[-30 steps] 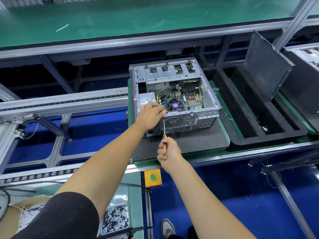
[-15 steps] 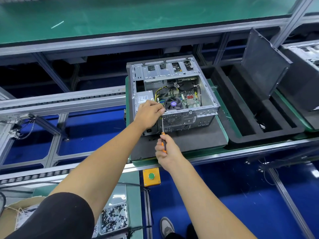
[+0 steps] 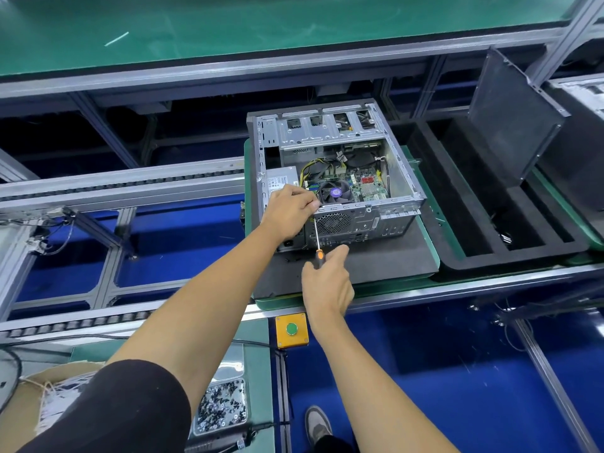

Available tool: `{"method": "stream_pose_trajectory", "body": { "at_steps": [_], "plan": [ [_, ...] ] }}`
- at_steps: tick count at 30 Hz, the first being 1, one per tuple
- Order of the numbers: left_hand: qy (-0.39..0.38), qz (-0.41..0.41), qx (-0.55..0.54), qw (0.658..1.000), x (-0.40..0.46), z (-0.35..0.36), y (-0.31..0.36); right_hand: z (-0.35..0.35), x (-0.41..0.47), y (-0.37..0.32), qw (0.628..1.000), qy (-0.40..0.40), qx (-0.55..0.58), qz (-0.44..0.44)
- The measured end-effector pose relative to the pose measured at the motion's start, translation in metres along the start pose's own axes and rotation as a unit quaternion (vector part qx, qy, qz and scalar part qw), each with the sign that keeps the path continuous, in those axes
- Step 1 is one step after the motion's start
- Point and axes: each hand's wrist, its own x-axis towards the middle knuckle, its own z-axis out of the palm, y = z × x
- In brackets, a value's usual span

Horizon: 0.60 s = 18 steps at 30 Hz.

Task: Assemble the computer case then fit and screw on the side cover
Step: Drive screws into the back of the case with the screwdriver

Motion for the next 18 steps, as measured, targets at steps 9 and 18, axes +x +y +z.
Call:
{"method": "stream_pose_trajectory", "body": {
  "at_steps": [9, 18],
  "plan": [
    [-0.002, -0.001, 0.005, 1.0, 0.002, 0.003, -0.004, -0.01, 0.013, -0.003, 0.659, -0.266, 0.606, 0.356],
    [0.007, -0.009, -0.004, 1.0, 0.003, 0.005, -0.005, -0.01, 0.012, 0.011, 0.991, 0.059, 0.119, -0.001]
  ]
}}
